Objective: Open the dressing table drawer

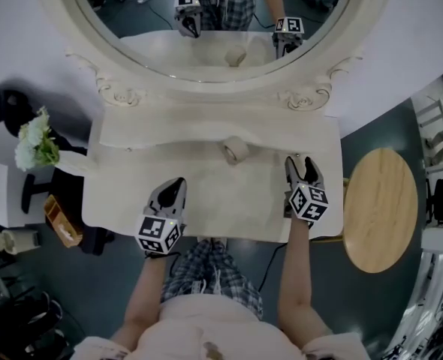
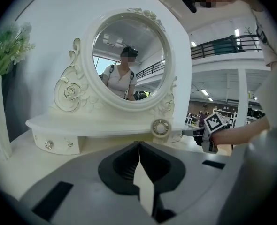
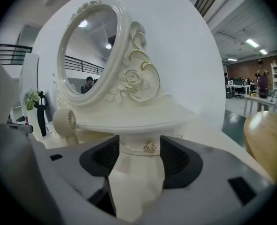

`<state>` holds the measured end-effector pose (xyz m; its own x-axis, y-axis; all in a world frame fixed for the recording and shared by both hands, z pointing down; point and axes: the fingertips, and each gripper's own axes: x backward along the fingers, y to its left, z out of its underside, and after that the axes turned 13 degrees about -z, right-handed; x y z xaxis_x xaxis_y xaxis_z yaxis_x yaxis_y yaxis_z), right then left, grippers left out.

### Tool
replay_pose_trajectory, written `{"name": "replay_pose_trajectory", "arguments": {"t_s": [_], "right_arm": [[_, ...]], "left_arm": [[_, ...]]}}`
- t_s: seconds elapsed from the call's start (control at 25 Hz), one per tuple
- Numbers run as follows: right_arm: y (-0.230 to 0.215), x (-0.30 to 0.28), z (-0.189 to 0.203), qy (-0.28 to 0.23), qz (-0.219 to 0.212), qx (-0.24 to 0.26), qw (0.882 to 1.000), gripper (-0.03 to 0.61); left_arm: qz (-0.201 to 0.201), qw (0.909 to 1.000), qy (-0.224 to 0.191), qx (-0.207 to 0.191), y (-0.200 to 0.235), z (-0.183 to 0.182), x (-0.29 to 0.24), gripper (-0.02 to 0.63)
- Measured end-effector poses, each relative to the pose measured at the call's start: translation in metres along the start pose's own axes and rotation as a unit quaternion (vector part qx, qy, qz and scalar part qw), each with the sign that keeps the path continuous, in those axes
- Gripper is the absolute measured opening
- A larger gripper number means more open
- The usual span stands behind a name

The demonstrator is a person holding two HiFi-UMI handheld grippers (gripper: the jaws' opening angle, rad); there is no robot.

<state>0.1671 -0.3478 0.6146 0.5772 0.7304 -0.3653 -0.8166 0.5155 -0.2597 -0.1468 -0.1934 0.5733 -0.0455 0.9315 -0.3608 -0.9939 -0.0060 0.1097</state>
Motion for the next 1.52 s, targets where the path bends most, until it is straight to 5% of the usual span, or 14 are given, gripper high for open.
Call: {"name": "replay_pose_trajectory", "arguments": {"t_s": [0.76, 1.52], "right_arm": [[-0.026, -0.026, 0.025, 0.054, 0.037, 0.000, 0.998, 0.110], [-0.020, -0.010, 0.033, 0.059, 0.044, -0.009, 0.997, 0.106]], "left_arm": [[-0.009, 0.9999, 0.011, -0.001, 0.007, 0.006, -0.008, 0.028], [-0.005, 1.0000, 0.006, 0.003, 0.001, 0.002, -0.006, 0.028]]}}
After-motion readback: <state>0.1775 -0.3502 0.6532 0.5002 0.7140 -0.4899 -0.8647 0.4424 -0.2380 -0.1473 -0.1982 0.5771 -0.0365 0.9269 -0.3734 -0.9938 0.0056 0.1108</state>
